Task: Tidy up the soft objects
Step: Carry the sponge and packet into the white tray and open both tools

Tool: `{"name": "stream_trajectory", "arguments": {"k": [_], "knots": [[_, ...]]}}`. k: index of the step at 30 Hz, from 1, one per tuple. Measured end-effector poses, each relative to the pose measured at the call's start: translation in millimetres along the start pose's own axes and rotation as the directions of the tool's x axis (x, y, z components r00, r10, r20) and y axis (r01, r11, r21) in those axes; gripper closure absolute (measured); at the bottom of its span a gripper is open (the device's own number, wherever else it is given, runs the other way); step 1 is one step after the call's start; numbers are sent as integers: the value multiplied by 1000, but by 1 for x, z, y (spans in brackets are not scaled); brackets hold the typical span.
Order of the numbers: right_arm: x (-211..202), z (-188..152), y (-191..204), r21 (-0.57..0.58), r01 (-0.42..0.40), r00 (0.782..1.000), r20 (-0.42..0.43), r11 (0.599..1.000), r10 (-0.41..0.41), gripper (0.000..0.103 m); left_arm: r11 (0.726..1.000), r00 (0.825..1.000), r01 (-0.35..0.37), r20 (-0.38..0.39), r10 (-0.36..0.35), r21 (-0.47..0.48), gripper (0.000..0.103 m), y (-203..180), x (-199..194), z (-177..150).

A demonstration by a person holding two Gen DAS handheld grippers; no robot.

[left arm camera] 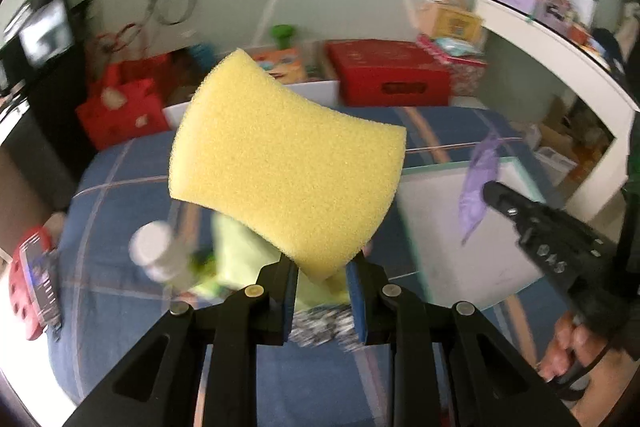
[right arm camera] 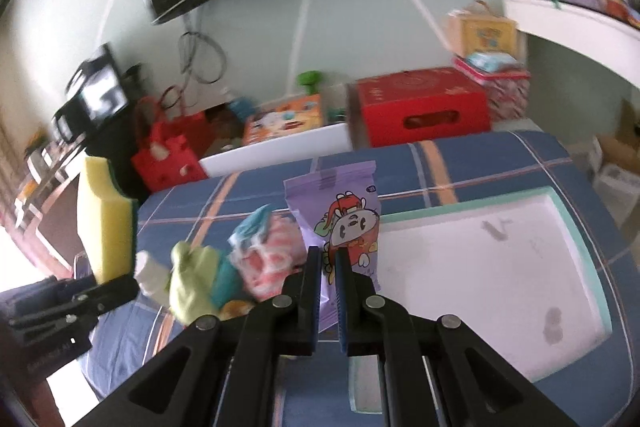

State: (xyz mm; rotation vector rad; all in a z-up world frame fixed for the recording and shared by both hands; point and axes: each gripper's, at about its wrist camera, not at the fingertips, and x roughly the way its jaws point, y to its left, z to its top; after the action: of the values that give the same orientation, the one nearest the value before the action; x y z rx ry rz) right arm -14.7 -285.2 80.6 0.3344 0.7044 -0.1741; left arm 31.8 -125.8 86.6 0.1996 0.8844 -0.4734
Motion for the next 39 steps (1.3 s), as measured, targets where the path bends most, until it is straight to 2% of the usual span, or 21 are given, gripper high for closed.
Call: {"name": "stream_trajectory", "arguments": {"k": [4, 8, 11, 18, 26, 34, 36, 38, 39], "knots": [[-1, 12, -35, 82, 81, 997, 1, 993, -81, 96, 996, 997, 80, -21, -79, 36, 79, -36, 27, 12], [-2, 21, -64, 139, 171, 985, -2, 975, -172, 95, 989, 991, 127, -60, -122, 77, 79, -69, 52, 15], [0, 25, -88, 188, 278, 960, -24, 942, -278, 95, 983, 987, 142, -87, -132, 118, 79, -96, 76, 18], [16, 20, -138, 301, 390, 920, -90, 870, -381, 95, 969, 979, 174, -134, -152, 173, 79, -137, 122, 13], [41, 12, -154, 290, 450, 893, -148, 845, -425, 95, 957, 969, 219, -154, -191, 190, 78, -155, 154, -4], [47, 8, -146, 262, 437, 899, -158, 861, -408, 94, 952, 965, 230, -171, -197, 202, 77, -155, 160, -14], [46, 9, -145, 252, 441, 897, -156, 861, -414, 92, 952, 962, 239, -178, -206, 193, 74, -153, 157, -14], [44, 8, -144, 248, 441, 897, -158, 863, -413, 92, 953, 962, 242, -176, -210, 184, 62, -151, 154, -14], [43, 8, -144, 246, 438, 898, -156, 865, -411, 92, 953, 963, 239, -170, -209, 185, 61, -150, 152, -14]]}}
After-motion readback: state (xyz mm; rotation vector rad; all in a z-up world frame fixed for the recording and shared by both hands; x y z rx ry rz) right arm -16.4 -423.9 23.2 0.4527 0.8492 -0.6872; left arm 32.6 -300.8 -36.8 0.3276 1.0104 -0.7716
